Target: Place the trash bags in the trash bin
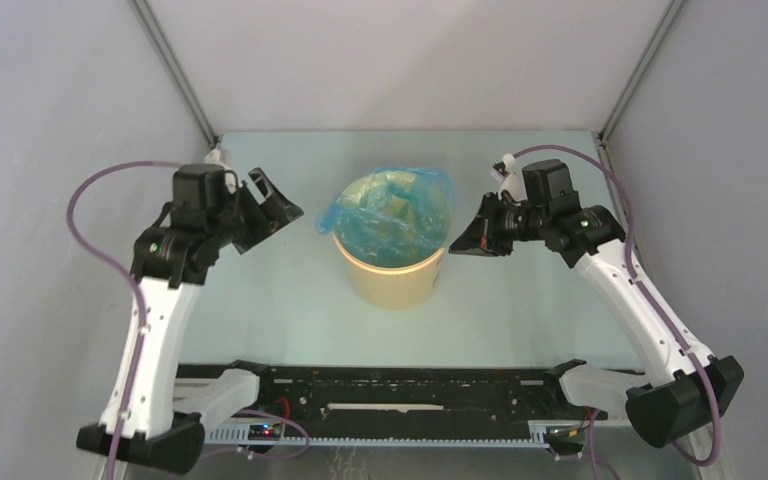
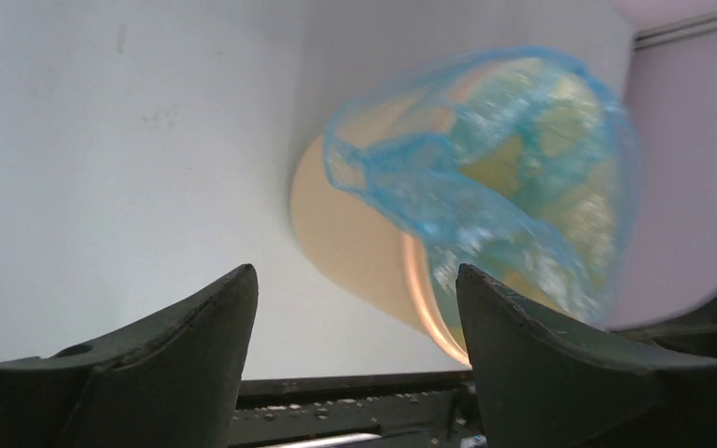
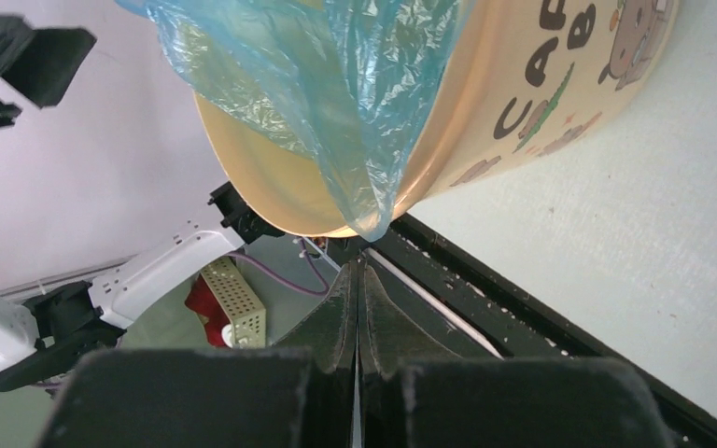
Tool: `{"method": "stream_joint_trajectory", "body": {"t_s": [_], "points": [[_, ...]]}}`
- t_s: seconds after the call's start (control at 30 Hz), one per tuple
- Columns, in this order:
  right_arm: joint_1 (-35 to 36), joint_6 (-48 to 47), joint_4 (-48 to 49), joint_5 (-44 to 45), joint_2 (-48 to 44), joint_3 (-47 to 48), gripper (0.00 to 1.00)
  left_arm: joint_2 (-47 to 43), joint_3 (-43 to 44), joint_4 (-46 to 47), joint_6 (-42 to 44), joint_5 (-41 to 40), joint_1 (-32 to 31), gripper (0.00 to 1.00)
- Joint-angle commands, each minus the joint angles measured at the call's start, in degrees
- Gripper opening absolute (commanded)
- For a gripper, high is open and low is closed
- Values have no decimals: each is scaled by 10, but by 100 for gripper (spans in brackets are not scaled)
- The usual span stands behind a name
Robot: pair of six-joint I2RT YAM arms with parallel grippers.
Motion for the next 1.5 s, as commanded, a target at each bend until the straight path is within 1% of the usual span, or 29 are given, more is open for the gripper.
{"method": "stream_joint_trajectory", "body": {"t_s": [0.0,0.03,0.07,0.13,0.2,0.27,0.33,0.4,0.47,0.57,0.67,0.73,0.77,0.83,0.97,1.03,1.1,1.13,1.2,1.27,1.3,1.4,1.47], "points": [[-1,-19,45,-11,-23,-10,0,-48,34,-4,-64,45,-44,84],[-1,-21,47,-11,-23,-13,0,-43,48,12,-71,40,-81,85],[-1,-23,47,-12,-23,-15,0,-31,71,24,-70,13,-125,85],[-1,-28,48,-15,-24,-18,0,8,125,42,-36,-66,-249,87],[-3,-33,49,-16,-28,-21,0,43,167,65,37,-125,-323,87],[-4,-39,48,-15,-34,-22,0,68,185,90,126,-165,-362,88],[-7,-44,45,-14,-39,-23,0,90,195,104,190,-164,-365,92],[-10,-48,45,-17,-41,-24,0,118,205,101,237,-130,-360,99],[-11,-49,47,-22,-42,-24,0,162,233,69,273,-83,-353,99],[-13,-52,47,-25,-46,-24,0,220,251,29,306,-46,-348,99],[-21,-54,43,-26,-52,-23,0,243,246,31,322,-13,-342,99],[-32,-53,41,-36,-58,-23,0,247,245,43,323,33,-328,100],[-39,-52,41,-41,-59,-23,2,249,243,46,324,58,-321,100],[-56,-47,38,-53,-58,-24,22,262,239,37,331,77,-311,100],[-91,-21,61,-72,-53,-24,52,279,217,25,350,82,-307,100],[-103,1,84,-73,-45,-23,63,279,208,25,357,74,-307,100],[-108,22,107,-77,-28,-24,70,278,201,29,363,73,-306,100],[-108,33,120,-79,-18,-24,72,280,199,29,366,78,-305,100],[-108,54,147,-86,5,-23,74,286,199,19,372,83,-304,99],[-109,67,175,-86,27,-23,74,287,193,15,374,89,-303,96],[-110,71,185,-83,37,-21,73,285,189,15,373,88,-303,93],[-113,76,211,-84,70,-8,68,271,179,15,365,78,-303,82],[-112,70,213,-81,92,6,62,256,171,16,359,72,-303,79]]}}
